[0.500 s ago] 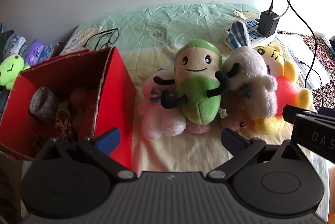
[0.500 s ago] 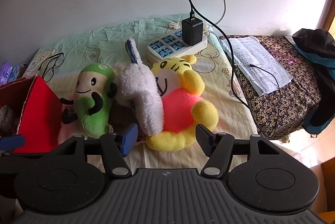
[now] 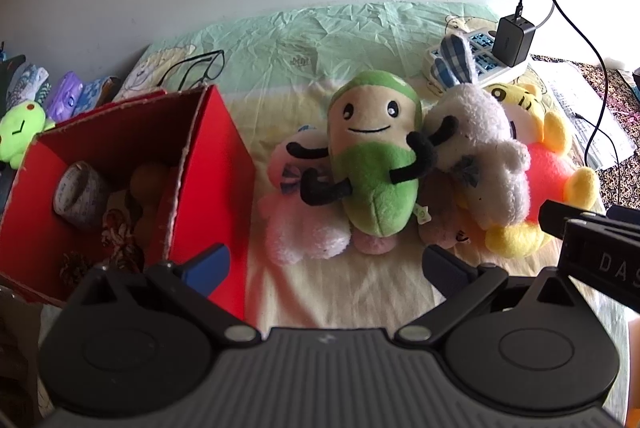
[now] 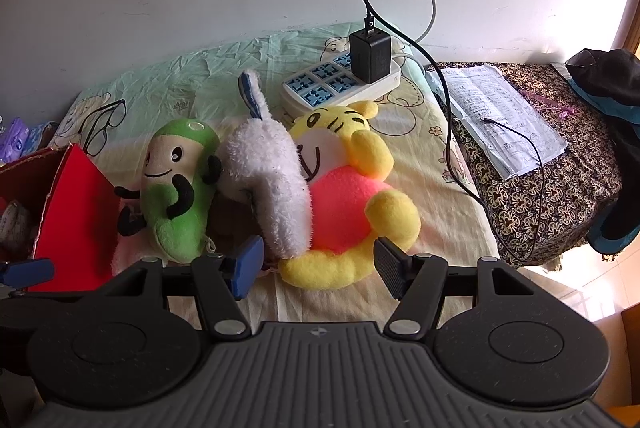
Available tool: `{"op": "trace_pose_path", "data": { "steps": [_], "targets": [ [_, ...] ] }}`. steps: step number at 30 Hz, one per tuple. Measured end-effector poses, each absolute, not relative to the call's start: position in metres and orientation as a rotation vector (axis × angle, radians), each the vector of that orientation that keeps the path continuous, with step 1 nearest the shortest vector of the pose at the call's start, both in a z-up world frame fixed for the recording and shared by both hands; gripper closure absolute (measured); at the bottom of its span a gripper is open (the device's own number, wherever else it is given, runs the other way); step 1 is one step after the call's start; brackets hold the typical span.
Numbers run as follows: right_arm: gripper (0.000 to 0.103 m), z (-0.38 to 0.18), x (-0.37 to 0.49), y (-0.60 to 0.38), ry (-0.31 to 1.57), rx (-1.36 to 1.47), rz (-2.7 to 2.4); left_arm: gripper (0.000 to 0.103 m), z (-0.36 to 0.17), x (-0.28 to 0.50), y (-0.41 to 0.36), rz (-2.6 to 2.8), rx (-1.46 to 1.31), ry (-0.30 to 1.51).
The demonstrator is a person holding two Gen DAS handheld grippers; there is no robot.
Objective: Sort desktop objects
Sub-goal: 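Move the right tool toward the green-and-cream bean plush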
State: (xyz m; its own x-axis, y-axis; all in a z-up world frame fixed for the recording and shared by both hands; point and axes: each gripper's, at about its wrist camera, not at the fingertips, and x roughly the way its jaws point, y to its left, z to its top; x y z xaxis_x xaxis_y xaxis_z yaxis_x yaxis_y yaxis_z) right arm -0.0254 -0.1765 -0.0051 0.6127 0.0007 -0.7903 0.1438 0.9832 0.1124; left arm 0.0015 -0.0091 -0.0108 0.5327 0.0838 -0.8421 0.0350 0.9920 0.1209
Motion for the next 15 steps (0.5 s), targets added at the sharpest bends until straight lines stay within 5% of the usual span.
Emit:
{"op": "trace_pose_path", "data": {
  "steps": [8,15],
  "targets": [
    [0.039,-0.014,-0.034,-0.205,0.869,0.201,-0.077,0.001,-0.026,-0.008,-0.012,-0.098,0.112,0.997],
    [0.049,-0.027,-0.036,-0.240,0.863,0.315,-0.091,0.013,-0.048,-0.016,-0.019,-0.231,0.074,1.002]
  ]
}}
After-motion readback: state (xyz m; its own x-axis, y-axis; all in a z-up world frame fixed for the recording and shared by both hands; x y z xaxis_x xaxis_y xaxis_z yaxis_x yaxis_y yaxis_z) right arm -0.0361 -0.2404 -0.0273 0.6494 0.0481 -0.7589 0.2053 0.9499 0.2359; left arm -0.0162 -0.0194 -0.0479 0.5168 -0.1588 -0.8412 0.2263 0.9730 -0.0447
